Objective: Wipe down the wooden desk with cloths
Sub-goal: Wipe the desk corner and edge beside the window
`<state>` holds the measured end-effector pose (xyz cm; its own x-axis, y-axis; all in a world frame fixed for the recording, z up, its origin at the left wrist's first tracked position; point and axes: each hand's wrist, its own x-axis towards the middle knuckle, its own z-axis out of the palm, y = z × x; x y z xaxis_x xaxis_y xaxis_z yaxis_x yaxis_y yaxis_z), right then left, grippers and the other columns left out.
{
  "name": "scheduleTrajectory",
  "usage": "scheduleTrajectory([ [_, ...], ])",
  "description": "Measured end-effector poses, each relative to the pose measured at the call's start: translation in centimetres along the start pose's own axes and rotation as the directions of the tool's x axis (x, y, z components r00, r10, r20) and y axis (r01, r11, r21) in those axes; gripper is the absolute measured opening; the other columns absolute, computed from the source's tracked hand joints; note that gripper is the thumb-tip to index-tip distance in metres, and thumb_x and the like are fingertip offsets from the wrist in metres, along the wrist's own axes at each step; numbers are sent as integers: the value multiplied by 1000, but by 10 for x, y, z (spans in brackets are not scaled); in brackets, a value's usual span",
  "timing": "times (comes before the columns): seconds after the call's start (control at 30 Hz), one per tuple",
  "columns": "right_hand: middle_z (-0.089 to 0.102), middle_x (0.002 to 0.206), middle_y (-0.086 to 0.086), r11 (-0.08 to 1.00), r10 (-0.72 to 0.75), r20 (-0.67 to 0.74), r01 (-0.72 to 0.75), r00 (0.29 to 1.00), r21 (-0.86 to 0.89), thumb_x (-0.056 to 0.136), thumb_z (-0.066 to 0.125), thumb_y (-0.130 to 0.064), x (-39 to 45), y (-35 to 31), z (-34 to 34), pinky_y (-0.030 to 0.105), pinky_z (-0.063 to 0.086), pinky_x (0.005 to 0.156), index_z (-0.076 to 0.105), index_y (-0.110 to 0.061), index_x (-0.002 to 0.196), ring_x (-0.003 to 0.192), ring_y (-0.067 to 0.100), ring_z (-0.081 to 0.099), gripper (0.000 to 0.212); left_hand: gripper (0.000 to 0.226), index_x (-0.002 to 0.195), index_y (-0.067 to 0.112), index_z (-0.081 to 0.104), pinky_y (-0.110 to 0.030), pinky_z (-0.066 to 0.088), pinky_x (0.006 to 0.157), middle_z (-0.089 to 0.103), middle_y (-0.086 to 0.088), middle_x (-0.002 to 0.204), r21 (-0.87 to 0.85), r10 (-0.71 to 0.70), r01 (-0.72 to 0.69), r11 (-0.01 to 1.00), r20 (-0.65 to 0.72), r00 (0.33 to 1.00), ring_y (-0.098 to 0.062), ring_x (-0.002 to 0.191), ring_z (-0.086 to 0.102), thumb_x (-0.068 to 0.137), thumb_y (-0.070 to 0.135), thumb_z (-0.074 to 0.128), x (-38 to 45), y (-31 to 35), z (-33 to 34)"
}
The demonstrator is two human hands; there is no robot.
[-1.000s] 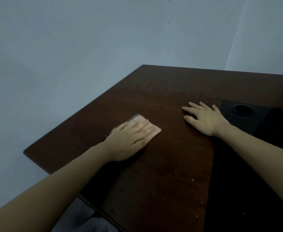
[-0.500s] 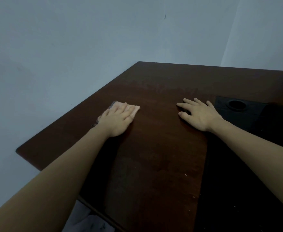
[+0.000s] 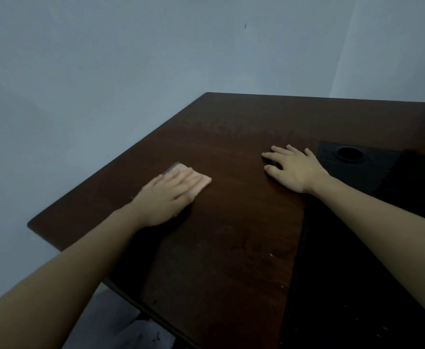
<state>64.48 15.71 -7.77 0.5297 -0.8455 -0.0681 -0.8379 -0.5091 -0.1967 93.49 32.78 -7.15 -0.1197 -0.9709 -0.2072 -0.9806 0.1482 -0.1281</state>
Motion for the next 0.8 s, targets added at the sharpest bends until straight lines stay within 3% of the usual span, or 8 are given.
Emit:
scheduleTrajectory([
  [0.07,15,169,-7,1000,-5,-5,5,1000,6,105,28,-58,0,1,0,59,4,124,27,-42,157,156,27,9,55,70,155,42,-21,-54,5,125,-18,12,168,-32,-121,122,992,20,992,-17,155,-19,88,58,-9,19,-2,-5],
  [0.17,18,168,-7,1000,-12,-15,12,1000,14,105,30,-57,0,2,-1,59,6,123,31,-41,156,156,26,12,54,99,160,42,-8,-56,2,125,-13,11,170,-122,-194,198,972,49,980,-19,156,-15,65,69,-17,45,14,-11],
  [0.23,24,167,-6,999,-19,-43,20,999,36,106,33,-54,-1,2,-2,58,10,123,38,-37,154,154,27,18,51,99,160,44,-7,-55,0,124,-12,13,169,-127,-147,152,980,42,988,-18,156,-14,65,72,-18,53,37,-12],
  [0.33,48,155,0,995,-47,-145,59,988,77,107,38,-44,-7,3,-7,53,30,118,54,-26,143,142,27,42,44,73,160,43,-7,-51,-2,125,-12,12,169,-140,-4,4,990,4,1000,-17,155,-15,91,68,-4,40,81,-17],
  [0.47,62,140,1,991,-131,-201,127,971,-30,106,42,-39,-24,11,-17,47,41,109,62,-24,135,128,25,55,39,55,159,47,-4,-39,-9,124,-13,18,167,-147,185,-193,970,-66,980,-7,153,-19,107,55,12,-3,105,-9],
  [0.6,56,146,-1,988,-138,-151,127,979,-85,106,43,-41,-41,36,-22,50,37,113,59,-26,138,135,24,49,39,58,157,52,-7,-41,-5,126,-14,23,165,-135,115,-120,984,-40,993,-1,151,-20,101,64,4,-17,71,-4],
  [0.73,33,163,-3,996,25,-89,-32,996,-82,106,37,-49,-53,68,-16,58,18,121,42,-33,151,152,27,24,48,86,157,48,-11,-48,2,126,-12,18,168,-113,-80,80,990,6,997,-9,154,-17,74,71,-19,7,35,-2],
  [0.8,22,167,-3,994,105,-60,-106,993,-13,106,33,-53,-53,73,-11,62,7,121,35,-33,156,155,29,12,54,82,158,46,-11,-51,3,126,-12,12,169,-117,-172,173,978,14,985,-14,155,-14,80,70,-14,29,30,-2],
])
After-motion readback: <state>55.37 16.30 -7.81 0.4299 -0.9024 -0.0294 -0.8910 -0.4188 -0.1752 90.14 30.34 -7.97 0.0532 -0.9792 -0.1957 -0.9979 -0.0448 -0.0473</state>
